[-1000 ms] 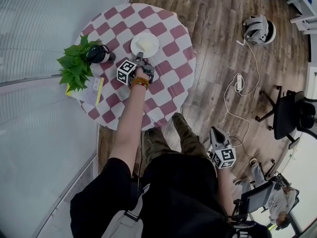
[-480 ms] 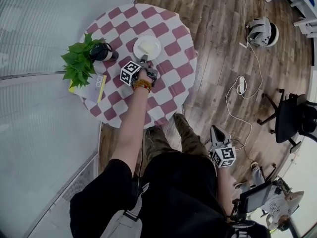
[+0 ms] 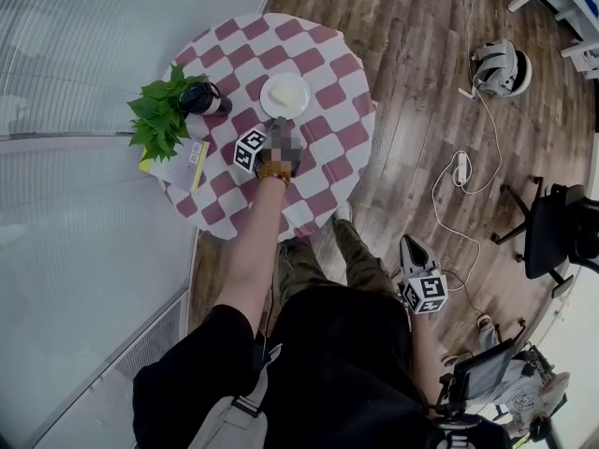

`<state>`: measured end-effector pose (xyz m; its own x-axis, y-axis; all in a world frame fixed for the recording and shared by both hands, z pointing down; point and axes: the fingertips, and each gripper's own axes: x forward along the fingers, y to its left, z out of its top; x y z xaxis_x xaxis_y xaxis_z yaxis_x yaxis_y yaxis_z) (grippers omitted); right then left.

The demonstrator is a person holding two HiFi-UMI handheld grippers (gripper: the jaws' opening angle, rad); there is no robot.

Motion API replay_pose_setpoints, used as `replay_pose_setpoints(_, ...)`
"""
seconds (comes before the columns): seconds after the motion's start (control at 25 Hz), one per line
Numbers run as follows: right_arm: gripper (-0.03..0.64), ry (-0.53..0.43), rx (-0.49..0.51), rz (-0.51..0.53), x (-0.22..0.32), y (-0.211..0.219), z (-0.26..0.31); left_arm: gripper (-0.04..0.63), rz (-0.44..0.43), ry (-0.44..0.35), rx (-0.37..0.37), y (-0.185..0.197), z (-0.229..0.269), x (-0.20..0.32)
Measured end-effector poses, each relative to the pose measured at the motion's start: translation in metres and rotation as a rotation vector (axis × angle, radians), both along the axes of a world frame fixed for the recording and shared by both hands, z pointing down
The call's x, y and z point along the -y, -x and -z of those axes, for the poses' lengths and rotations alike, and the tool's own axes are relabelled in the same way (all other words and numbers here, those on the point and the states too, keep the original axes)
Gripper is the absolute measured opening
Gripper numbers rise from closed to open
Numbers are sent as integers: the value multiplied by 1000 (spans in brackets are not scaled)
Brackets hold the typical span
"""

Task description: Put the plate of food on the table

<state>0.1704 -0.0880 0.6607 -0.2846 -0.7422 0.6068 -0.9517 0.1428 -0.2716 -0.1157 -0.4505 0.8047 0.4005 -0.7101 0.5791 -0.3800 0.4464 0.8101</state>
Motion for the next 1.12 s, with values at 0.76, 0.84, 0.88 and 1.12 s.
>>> replay_pose_setpoints(0.76, 12, -62, 54, 160, 72, 21, 0, 101, 128, 132, 3, 51, -8, -188)
replay_pose_setpoints(0.84, 12, -72, 60, 202, 87, 29, 2, 101, 146, 135, 11, 64, -5, -210)
replay_pose_setpoints(0.88, 12, -74, 58, 223, 92, 33, 3, 101, 159, 136, 11, 71, -3, -220)
replay_pose_setpoints(1.12, 12, -78, 52, 380, 122, 73, 0, 101, 96, 119, 90, 99, 13, -257)
